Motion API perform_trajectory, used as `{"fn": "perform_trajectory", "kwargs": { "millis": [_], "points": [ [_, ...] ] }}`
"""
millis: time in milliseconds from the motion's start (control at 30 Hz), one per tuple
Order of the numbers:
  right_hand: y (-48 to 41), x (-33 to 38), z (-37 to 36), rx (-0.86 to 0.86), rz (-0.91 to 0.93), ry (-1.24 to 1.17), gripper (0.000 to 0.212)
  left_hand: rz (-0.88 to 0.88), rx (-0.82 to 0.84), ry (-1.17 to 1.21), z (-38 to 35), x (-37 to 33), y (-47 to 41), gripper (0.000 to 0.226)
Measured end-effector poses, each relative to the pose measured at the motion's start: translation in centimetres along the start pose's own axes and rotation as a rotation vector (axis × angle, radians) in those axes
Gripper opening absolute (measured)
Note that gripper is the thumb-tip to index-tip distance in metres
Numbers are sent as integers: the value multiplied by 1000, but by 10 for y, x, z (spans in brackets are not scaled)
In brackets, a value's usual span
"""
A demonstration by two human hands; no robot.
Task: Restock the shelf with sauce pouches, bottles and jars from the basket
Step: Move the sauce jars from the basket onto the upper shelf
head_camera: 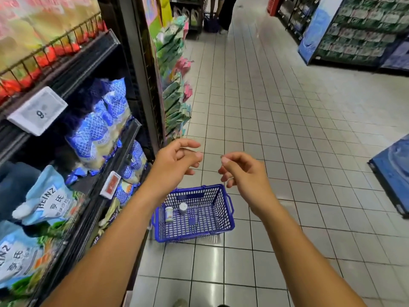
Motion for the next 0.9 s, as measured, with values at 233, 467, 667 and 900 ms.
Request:
{"fn": "perform_trajectory", "kwargs": {
  "millis": [233, 467, 667, 900],
  "points": [
    [-67, -40, 0, 10, -92, -10, 7, 107, -22, -1, 7, 47, -67, 20],
    [-150, -90, 8, 55, -198, 10, 12, 259, -69, 0, -1, 105, -141, 19],
    [-210, -144, 18, 115, -317, 44, 7, 415, -91, -42, -18, 166, -205, 16],
    [-248, -217, 18, 156, -457, 104, 11, 593, -151, -87, -16, 244, -241, 14]
  ]
}}
Point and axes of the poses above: each hand's wrist, its own y-axis away from the middle knuckle, its own z-axis out of the back of the hand, x = y × z, the point moved 5 cm from there along -y, towards the middle knuckle, and after that the axes turned 11 degrees about -y, right-handed, at the moved point
